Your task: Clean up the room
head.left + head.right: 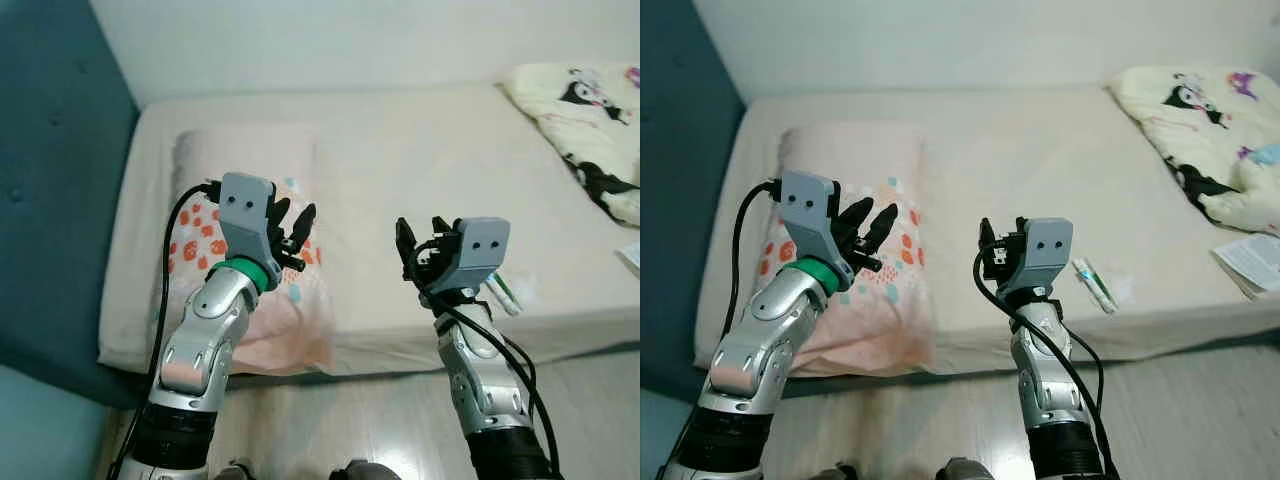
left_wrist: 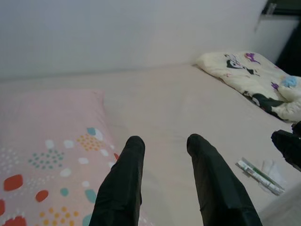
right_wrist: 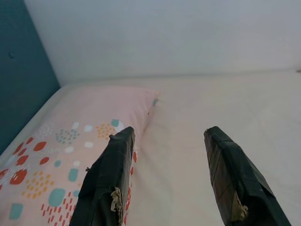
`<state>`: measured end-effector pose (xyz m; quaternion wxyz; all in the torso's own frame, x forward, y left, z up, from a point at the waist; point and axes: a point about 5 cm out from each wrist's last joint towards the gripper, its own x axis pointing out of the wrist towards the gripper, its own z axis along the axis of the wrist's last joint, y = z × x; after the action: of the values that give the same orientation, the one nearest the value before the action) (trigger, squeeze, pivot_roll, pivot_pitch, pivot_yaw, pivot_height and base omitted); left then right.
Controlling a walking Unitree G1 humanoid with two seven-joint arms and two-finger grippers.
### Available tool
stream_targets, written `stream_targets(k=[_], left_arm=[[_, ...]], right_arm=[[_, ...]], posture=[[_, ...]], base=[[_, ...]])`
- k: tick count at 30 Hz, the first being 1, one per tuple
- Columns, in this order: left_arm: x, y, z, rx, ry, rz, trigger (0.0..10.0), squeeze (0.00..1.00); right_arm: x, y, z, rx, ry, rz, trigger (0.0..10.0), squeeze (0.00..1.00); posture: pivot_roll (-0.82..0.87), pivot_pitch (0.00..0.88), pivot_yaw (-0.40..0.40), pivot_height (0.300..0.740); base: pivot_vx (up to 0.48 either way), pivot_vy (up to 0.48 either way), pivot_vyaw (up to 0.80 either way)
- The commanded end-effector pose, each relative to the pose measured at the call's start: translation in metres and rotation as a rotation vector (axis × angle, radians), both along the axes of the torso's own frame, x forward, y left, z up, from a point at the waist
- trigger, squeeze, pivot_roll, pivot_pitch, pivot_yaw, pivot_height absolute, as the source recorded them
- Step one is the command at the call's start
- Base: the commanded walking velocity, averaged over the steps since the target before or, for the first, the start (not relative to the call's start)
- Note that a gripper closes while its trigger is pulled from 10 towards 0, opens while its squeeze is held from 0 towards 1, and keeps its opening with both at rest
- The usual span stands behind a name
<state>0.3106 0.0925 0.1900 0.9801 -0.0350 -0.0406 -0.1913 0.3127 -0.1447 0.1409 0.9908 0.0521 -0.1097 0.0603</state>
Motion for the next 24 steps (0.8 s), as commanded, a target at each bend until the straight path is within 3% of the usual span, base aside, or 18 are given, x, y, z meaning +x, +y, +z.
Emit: stream_targets(k=[1, 24], left_arm=[[-0.0009, -0.0004, -0.0052, 0.006, 0.015, 0.001, 10.0, 0.0], [-0.0004, -0.0011, -0.0062, 0.005, 0.017, 0.002, 10.0, 0.0]], right_arm=[[-0.0017, 0.0008, -0.0057, 0.001, 0.02, 0.003, 10.0, 0.0], [-0.0017, 0.0013, -0.0063, -0.005, 0.02, 0.011, 10.0, 0.0]], posture=[[-0.09, 0.063, 0.057, 0.71], [-0.09, 0.058, 0.054, 0.71]], base=[[0.0, -0.424, 0.0], [0.031, -0.39, 0.0]])
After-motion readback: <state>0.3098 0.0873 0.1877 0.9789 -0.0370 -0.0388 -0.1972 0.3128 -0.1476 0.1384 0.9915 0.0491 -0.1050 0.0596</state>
